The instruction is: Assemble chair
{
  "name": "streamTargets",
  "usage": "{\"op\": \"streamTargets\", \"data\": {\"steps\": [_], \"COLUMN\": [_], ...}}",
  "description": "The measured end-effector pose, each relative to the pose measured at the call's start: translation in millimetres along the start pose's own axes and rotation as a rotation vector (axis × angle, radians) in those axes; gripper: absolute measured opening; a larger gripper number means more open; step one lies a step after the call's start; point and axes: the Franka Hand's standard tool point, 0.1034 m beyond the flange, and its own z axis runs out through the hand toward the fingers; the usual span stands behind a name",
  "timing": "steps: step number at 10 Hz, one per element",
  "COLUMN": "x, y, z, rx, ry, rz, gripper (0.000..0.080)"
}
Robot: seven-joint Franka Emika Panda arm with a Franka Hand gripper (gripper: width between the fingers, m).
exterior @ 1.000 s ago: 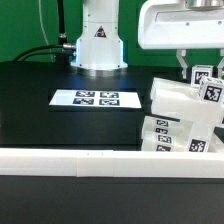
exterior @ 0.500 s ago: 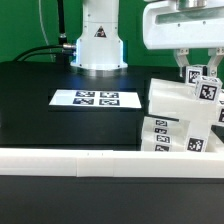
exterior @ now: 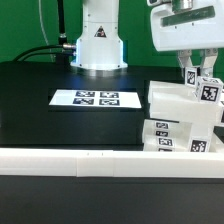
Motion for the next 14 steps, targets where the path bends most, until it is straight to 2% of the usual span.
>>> {"op": "streamTargets", "data": {"steps": [1, 2, 3, 4, 5, 6, 9, 11, 13, 14], "x": [-0.1, -0.2, -0.4, -3.6, -3.6, -3.1, -1.7, 0.9, 2.5, 3.1], "y": [0.0, 0.1, 0.1, -2.5, -7.5, -7.4, -6.9, -1.8, 0.1, 0.3], "z": [0.1, 0.3, 0.3, -1.0, -3.6, -3.2, -3.0, -4.0, -3.7, -4.1], "rx": [0.000, -0.001, -0.001, -0.018, -0.019, -0.016, -0.017, -0.095, -0.150, -0.163], "ry": [0.000, 0.000, -0.001, -0.013, -0.017, -0.015, -0.015, -0.029, -0.037, -0.043], "rz": [-0.025, -0.049, -0.049, -0.098, -0.209, -0.263, -0.555, -0.830, -1.098, -1.182], "gripper": [0.0284, 0.0377, 0.0516, 0.0607, 0.0607, 0.0642, 0.0649, 0.0649, 0.0649, 0.0649]}}
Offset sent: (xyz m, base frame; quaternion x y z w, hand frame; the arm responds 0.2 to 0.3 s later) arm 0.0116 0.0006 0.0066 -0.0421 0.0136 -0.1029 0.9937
